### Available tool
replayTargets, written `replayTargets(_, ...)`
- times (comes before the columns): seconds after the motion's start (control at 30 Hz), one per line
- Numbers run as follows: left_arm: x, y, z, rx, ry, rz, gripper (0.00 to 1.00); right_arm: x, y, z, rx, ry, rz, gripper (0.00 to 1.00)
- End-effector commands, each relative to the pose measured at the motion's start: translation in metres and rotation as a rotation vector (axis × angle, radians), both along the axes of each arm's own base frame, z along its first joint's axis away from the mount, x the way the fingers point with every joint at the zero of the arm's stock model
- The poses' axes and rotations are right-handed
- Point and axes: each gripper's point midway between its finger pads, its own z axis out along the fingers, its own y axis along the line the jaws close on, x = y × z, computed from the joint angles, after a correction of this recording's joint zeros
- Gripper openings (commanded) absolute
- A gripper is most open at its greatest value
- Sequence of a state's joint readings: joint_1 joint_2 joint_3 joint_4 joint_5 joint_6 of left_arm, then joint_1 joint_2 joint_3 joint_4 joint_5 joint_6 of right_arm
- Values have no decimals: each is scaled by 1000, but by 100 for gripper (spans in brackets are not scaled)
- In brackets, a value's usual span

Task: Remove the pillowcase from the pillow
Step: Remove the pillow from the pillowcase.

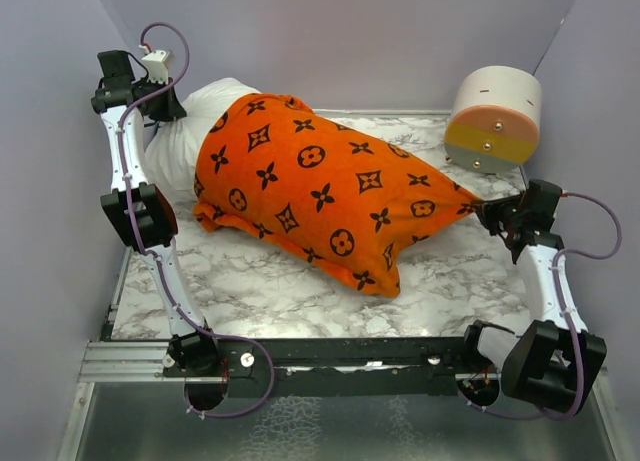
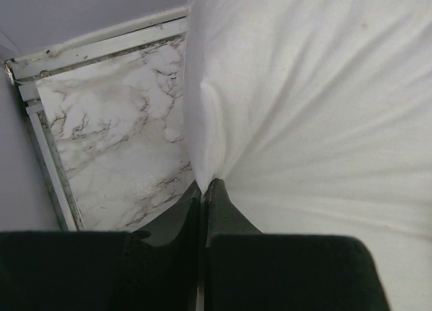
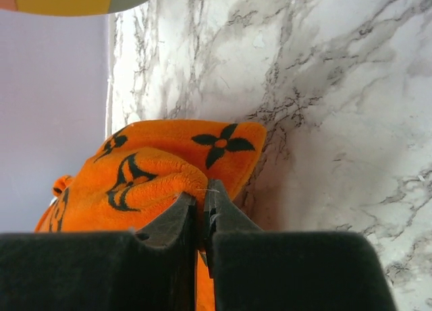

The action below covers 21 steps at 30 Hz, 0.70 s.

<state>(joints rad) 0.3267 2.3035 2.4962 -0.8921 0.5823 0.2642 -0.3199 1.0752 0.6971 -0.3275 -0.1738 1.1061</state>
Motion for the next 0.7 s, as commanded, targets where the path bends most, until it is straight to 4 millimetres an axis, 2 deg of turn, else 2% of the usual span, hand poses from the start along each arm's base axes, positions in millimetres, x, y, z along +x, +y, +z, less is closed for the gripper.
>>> replayTargets(0.0,3,151,60,399,-207,318,0,12,-72,32,-213,-75,-169,25)
replayTargets(0.03,2,138,56,377,-194,276,0,21,-60,34,-216,-92,-78,45)
replayTargets(0.07,1,126,51,367,-174,240,0,26,-49,31,-235,-67,-3,57)
replayTargets(0.17,-2,92,37,362,-123,147,0,33,-6,32,-376,-23,209,78)
replayTargets(0.23,-3,77,32,343,-109,119,0,21,21,31,-422,-43,321,86)
replayTargets(0.33,-5,67,27,324,-94,100,0,-10,69,38,-457,-142,505,90)
replayTargets(0.5,-4,52,24,315,-85,78,0,-71,138,20,-442,-250,774,90)
replayTargets(0.57,-3,45,27,311,-90,68,0,-86,159,11,-449,-265,855,90)
replayTargets(0.67,-1,36,33,318,-102,62,0,-94,185,1,-488,-250,961,90)
